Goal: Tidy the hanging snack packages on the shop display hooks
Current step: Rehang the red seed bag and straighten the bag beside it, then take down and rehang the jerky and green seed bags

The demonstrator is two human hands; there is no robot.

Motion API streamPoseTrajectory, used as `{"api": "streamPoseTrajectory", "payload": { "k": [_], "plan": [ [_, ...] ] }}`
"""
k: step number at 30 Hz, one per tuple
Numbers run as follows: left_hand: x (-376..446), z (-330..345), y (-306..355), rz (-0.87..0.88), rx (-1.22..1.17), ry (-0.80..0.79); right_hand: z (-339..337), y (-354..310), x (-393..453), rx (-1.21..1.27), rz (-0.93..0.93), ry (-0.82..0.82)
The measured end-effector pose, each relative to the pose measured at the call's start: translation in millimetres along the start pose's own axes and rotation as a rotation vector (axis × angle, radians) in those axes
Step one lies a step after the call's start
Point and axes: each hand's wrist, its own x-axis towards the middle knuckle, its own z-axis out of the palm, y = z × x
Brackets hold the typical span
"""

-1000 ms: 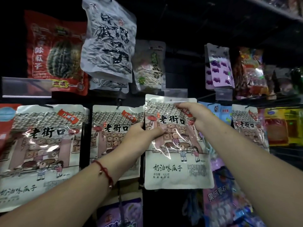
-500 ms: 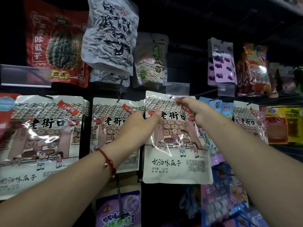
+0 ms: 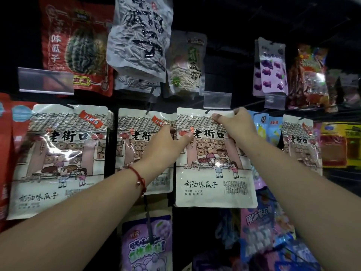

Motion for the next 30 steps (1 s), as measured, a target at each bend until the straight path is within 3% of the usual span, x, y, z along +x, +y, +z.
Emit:
{"api": "streamPoseTrajectory", "payload": {
  "k": [4, 8, 10, 14, 18, 22, 30],
  "plan": [
    [-13, -11, -3, 0.049, 0.043, -0.031, -6, 6, -18, -0.098, -0.090, -0.009],
    [-48, -38, -14, 0.143, 0.169, -0.191, -16, 11, -55, -0.442, -0.234, 0.012],
    [-72, -59, -27, 0.213, 0.364, -0.250, -19, 10, -81, -0.596, -0.347, -0.035],
    [-126, -110, -70, 0.283, 0.882, -0.308, -10, 0, -146, -0.718, -0.610, -0.279],
    [-167, -165, -117, 0.173, 1.045, -0.338, 24, -24, -205, -0.649, -0.797, -0.547],
    [-199, -220, -154, 0.058, 1.167, -0.341, 76, -49, -256, -0.483, -0.765, -0.857],
    [-259, -340, -208, -0.404, 1.306, -0.368, 167, -113, -343, -0.306, -0.746, -1.131]
  ]
}}
